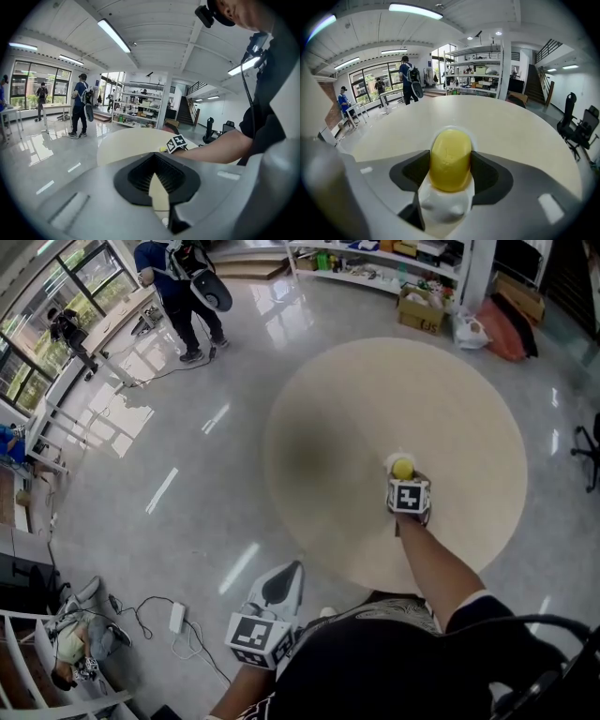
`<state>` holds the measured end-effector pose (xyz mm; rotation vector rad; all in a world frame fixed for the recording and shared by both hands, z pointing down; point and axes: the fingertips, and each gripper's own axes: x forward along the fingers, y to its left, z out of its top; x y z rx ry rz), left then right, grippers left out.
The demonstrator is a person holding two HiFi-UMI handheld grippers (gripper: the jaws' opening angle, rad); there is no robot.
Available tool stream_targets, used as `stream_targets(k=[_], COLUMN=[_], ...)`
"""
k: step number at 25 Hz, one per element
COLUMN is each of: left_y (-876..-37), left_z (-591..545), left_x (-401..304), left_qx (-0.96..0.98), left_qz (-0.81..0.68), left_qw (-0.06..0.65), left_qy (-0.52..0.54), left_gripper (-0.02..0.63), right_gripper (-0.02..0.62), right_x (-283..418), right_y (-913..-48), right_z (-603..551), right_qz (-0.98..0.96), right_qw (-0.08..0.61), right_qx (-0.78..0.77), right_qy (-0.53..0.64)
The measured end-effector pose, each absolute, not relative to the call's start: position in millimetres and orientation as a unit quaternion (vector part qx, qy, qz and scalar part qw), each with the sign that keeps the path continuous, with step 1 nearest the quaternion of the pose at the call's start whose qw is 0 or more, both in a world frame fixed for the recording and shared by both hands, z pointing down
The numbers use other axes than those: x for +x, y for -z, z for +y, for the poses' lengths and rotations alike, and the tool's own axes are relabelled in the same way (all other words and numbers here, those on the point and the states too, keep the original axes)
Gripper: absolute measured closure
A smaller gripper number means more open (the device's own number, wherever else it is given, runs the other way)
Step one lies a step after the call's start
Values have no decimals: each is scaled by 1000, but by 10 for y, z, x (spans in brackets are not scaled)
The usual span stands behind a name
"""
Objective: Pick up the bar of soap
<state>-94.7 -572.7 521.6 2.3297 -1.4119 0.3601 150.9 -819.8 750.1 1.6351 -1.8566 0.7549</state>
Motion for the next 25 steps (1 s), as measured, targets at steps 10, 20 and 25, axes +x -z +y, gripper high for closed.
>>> stream_targets(k=[10,20,25], left_y=[-5193,-5141,-5028], left_z=[-5810,-5697,-5577], left_x=[-899,-619,-697], left_qx=[841,872,885], left_qz=[-496,-444,-429], left_qw=[183,188,167], left_qy=[-115,-84,-73], left_gripper=[598,598,598], right_gripper=[334,334,334], right_x=[1587,1572,1455], right_y=[-7165,-6119,-5523], right_z=[-8388,-7637,-6821], right_qz=[-733,-786,-812], right_qw=[200,-6,-50], right_qx=[596,531,493], right_qy=[-259,-317,-310])
